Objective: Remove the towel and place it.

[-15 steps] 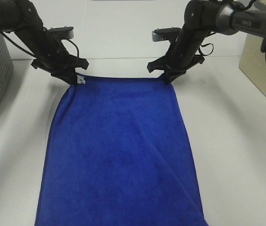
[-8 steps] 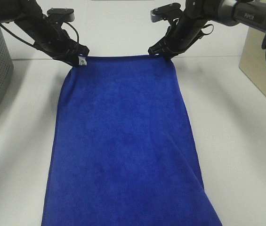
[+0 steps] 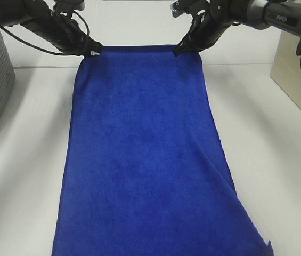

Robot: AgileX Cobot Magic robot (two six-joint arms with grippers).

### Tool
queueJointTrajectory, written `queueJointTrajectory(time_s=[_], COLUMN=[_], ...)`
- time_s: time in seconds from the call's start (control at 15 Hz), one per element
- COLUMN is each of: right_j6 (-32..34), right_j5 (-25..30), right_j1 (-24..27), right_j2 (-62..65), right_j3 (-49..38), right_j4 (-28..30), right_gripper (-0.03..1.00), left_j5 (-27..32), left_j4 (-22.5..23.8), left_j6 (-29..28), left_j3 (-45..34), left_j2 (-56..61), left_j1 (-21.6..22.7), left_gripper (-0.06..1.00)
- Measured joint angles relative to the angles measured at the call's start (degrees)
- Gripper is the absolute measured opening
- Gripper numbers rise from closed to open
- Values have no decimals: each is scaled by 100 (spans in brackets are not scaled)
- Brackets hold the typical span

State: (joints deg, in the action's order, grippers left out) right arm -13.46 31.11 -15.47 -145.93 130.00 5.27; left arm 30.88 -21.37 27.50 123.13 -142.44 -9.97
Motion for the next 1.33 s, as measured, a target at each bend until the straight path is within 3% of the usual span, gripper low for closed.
queueJointTrajectory(time_s=[0.27, 0.47, 0.67, 1.33], right_j6=[149, 647, 819, 819], right_j5=[-206, -286, -424, -945], right_j1=[6, 40, 115, 195], right_j2=[0, 0, -6, -487], right_j3=[0, 0, 0, 0], right_j4=[327, 613, 596, 138], right_gripper=[2, 2, 2, 2], left_j5=[-533, -796, -1071, -1942], left_j4=[0, -11, -195, -178], left_j6=[430, 550, 728, 751], left_j3=[0, 0, 6, 23], left_j2=[0, 0, -212, -722], left_j1=[-109, -126, -155, -201], left_gripper=[1, 1, 1, 1])
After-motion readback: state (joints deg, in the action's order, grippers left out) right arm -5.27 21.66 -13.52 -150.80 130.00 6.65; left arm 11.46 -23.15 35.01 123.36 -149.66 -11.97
